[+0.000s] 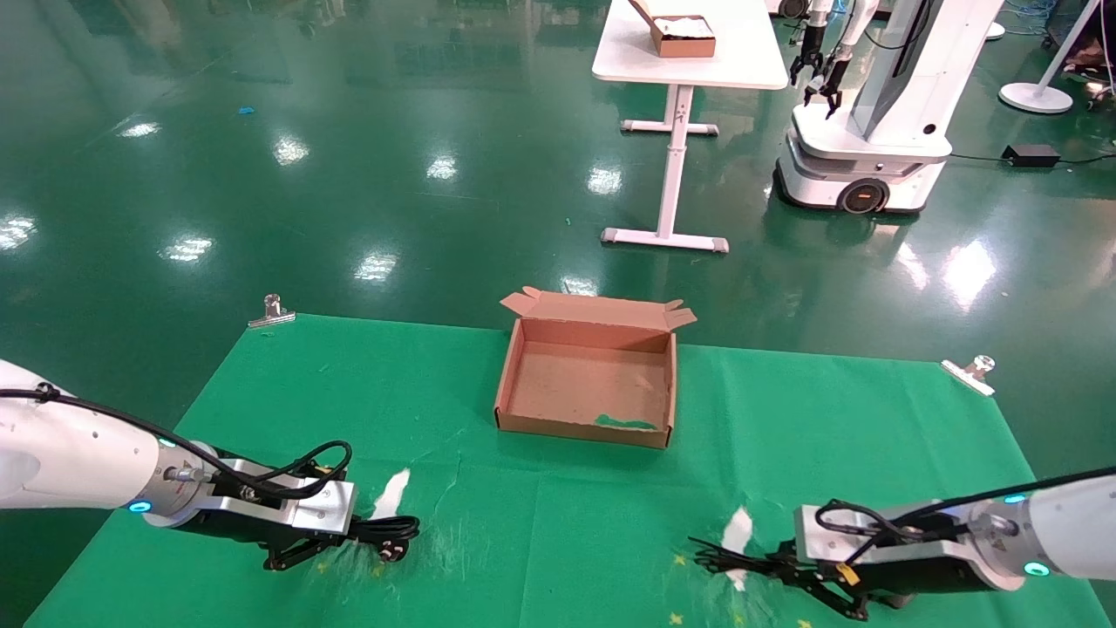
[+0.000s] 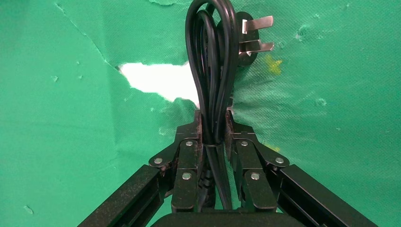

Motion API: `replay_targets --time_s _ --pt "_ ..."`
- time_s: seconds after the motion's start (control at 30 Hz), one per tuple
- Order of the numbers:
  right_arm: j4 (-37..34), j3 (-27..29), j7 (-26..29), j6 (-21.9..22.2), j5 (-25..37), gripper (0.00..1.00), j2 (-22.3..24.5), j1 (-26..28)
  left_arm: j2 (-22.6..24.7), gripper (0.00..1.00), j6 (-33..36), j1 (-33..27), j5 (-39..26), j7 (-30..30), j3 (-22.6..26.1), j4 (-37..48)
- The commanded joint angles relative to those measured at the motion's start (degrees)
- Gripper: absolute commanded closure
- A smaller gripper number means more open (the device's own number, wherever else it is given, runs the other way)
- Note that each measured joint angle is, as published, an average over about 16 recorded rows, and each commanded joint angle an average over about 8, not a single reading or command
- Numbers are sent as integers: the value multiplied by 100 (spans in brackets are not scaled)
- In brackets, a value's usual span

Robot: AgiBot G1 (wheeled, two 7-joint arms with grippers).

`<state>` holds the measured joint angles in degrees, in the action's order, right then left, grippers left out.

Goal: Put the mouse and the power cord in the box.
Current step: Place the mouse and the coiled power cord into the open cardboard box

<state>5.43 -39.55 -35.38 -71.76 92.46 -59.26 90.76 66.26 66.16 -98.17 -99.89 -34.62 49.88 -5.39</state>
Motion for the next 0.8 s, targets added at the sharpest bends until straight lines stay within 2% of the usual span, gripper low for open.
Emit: replay_targets --time_s 0.03,0.13,0.23,0.43,0.57,0.67,0.8 --pt "4 -15 -1 8 20 100 -14 -2 9 100 -17 2 -20 -4 14 -7" --pt "-33 85 29 -66 -125 100 85 8 -44 100 94 -5 126 50 -84 45" --pt "-148 289 152 -169 -420 100 276 25 -201 100 360 -38 538 299 -364 254" --pt "-288 722 459 -314 -1040 100 748 252 -539 100 898 -185 1788 1354 -1233 904" --pt "-138 866 661 -314 -1236 100 941 646 -449 100 966 -357 2354 1864 -1632 1003" --pt "29 918 876 -252 -1305 100 891 962 -245 100 847 -523 2622 2098 -1820 941" --pt "167 997 1174 -103 -1430 100 488 1204 97 100 400 -763 2892 2395 -2003 869"
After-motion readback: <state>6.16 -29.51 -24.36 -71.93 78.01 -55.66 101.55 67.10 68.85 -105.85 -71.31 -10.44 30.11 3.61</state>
